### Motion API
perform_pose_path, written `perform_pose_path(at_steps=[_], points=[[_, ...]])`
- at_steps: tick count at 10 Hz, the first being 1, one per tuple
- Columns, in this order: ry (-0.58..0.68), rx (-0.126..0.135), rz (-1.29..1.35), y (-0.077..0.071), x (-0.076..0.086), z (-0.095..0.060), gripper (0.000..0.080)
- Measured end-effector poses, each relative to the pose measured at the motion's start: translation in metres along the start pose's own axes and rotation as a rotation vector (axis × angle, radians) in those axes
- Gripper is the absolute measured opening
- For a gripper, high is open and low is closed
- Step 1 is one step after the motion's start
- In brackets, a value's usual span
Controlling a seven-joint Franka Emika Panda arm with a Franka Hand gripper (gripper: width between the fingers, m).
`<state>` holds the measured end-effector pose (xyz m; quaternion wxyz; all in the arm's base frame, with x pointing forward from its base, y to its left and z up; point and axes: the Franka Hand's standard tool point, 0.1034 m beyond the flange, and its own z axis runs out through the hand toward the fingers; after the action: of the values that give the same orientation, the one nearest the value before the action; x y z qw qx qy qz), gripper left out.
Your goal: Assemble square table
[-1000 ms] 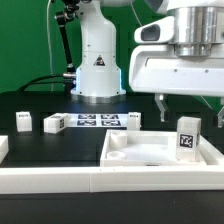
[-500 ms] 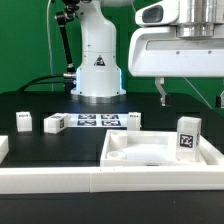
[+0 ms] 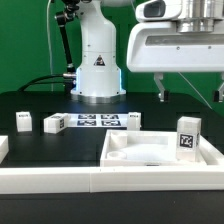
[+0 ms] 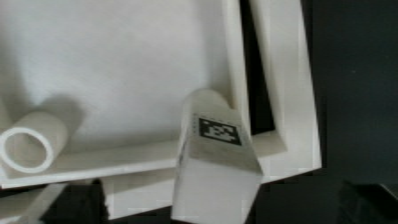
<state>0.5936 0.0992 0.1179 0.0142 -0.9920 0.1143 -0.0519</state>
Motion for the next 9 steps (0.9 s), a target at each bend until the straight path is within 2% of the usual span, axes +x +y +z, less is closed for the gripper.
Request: perform_pose_path(at_steps=[2,4,7,8,9], points=[[-0.018,-0.003,0.037,0.019,-0.016,0.006,0.0649],[-0.017,-0.001,0.031,0.015,-0.016,0.005,0.0649],[-0.030,-0.005,0.029,0.018,-0.030,0.008,0.0649],[-0.031,-0.004,0.027,0.021,-0.040,0.009,0.0649],[-0.010,-0.001,0.015,0.030,-0.055,0.012,0.0649]])
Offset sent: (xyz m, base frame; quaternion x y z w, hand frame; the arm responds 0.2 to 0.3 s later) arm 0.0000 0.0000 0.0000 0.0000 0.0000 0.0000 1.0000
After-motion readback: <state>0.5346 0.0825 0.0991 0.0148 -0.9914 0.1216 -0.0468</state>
